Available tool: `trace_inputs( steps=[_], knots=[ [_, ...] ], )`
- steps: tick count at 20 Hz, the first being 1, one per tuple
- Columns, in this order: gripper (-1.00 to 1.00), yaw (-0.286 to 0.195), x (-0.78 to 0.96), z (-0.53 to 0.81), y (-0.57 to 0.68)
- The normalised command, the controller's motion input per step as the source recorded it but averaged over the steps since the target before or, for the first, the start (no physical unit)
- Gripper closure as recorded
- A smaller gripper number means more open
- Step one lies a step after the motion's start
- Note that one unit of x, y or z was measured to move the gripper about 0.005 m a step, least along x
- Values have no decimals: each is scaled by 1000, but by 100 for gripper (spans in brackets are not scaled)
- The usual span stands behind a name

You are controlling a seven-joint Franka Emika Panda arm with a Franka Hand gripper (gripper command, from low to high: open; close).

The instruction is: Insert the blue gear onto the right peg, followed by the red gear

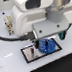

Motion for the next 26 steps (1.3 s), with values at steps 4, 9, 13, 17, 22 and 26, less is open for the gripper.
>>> trace_inputs(
  steps=[4, 9, 13, 17, 22, 26],
  knots=[
    [-100, 0, -511, 202, 276],
    [-100, 0, -735, 97, 242],
    [-100, 0, -805, 0, 134],
    [-100, 0, -728, -91, 138],
    [-100, 0, -655, -176, 9],
    [-100, 0, -681, -199, 3]
  ],
)
